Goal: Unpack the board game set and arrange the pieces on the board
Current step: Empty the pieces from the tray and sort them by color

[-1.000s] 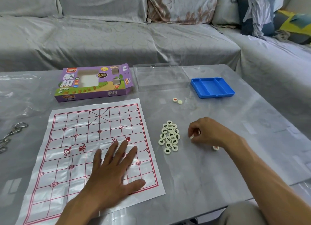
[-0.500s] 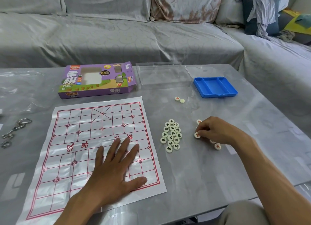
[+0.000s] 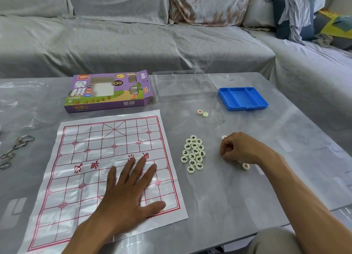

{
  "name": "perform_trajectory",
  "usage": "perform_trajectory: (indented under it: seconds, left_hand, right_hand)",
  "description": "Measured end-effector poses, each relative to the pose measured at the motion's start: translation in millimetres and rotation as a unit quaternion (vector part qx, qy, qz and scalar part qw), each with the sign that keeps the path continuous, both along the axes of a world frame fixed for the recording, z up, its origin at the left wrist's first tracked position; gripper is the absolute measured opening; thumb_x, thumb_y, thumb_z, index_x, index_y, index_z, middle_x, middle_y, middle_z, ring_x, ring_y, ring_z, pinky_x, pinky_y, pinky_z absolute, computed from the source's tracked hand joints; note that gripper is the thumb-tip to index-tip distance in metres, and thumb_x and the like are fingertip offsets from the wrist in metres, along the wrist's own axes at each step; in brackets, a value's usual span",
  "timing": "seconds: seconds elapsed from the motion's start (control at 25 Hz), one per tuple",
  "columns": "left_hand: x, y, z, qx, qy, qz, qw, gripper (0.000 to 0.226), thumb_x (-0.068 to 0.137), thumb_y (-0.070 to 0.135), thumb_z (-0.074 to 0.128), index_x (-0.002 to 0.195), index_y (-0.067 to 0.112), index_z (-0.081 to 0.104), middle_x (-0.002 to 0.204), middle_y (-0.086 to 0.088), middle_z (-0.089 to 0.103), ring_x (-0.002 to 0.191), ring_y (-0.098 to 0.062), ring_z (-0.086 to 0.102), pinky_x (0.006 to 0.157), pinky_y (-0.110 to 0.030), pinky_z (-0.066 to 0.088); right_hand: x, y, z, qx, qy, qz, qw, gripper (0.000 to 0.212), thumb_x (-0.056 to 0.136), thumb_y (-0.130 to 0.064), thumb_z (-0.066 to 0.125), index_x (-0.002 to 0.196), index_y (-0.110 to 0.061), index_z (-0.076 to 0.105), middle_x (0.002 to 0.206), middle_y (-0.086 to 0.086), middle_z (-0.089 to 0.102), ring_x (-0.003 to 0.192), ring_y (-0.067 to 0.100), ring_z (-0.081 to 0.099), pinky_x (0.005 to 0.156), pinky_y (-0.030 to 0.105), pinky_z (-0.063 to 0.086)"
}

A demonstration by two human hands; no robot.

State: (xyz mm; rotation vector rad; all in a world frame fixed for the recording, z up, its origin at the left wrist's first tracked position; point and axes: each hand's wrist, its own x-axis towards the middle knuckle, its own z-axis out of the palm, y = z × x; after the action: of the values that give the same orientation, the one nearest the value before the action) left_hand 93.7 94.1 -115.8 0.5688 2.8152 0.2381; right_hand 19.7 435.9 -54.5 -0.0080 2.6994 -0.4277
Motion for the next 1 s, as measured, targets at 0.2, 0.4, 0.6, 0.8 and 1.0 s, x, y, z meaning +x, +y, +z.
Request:
perform_trajectory:
  seconds: [0.2, 0.4, 0.6, 0.8, 1.0]
  left_hand:
    - [0, 1, 3, -0.025, -0.006, -0.003, 1.0, 0.09, 0.067, 0.095, 0.002, 0.141, 0.052, -0.024, 0.145, 0.02, -0.044, 0.132, -0.008, -0.045, 0.112, -0.053, -0.021]
    - [2, 3, 6, -0.012, -0.01, 0.005, 1.0, 0.094, 0.059, 0.094, -0.002, 0.141, 0.053, -0.024, 0.145, 0.021, -0.045, 0.132, -0.008, -0.045, 0.112, -0.053, -0.02]
    - [0, 2, 3, 0.012, 0.007, 0.002, 1.0, 0.096, 0.059, 0.095, 0.0, 0.143, 0.052, -0.021, 0.146, 0.02, -0.043, 0.134, -0.008, -0.043, 0.111, -0.052, -0.02]
    - [2, 2, -3, -0.009, 0.033, -0.009, 0.999, 0.088, 0.077, 0.089, 0.025, 0.149, 0.038, 0.028, 0.16, 0.003, 0.02, 0.144, -0.031, 0.023, 0.107, -0.044, 0.014]
    - [1, 0, -6, 0.016, 0.041, -0.003, 0.999, 0.087, 0.078, 0.088, 0.025, 0.151, 0.042, 0.018, 0.162, 0.006, 0.009, 0.147, -0.017, -0.002, 0.109, -0.048, 0.006]
  right_hand:
    - [-27, -11, -14, -0.053, 0.179, -0.05, 0.981, 0.012, 0.089, -0.024, 0.063, 0.101, -0.025, 0.065, 0.107, -0.007, 0.064, 0.089, 0.01, 0.059, 0.077, 0.025, 0.048]
    - [-84, -26, -51, 0.005, 0.233, -0.064, 0.97, 0.041, 0.096, -0.028, 0.048, 0.137, -0.023, 0.045, 0.139, 0.003, 0.048, 0.119, 0.027, 0.048, 0.1, 0.042, 0.041]
    - [-94, -25, -57, -0.033, 0.267, -0.104, 0.957, 0.013, 0.094, -0.031, 0.054, 0.102, -0.021, 0.057, 0.102, 0.0, 0.058, 0.093, 0.017, 0.052, 0.08, 0.034, 0.045]
    - [-94, -29, -56, -0.05, 0.288, -0.077, 0.953, 0.012, 0.092, -0.032, 0.061, 0.096, -0.022, 0.057, 0.097, -0.003, 0.057, 0.091, 0.015, 0.051, 0.076, 0.03, 0.041]
    - [-93, -22, -52, -0.123, 0.307, -0.129, 0.935, 0.018, 0.097, -0.017, 0.053, 0.101, -0.014, 0.07, 0.099, 0.003, 0.07, 0.089, 0.017, 0.06, 0.08, 0.03, 0.045]
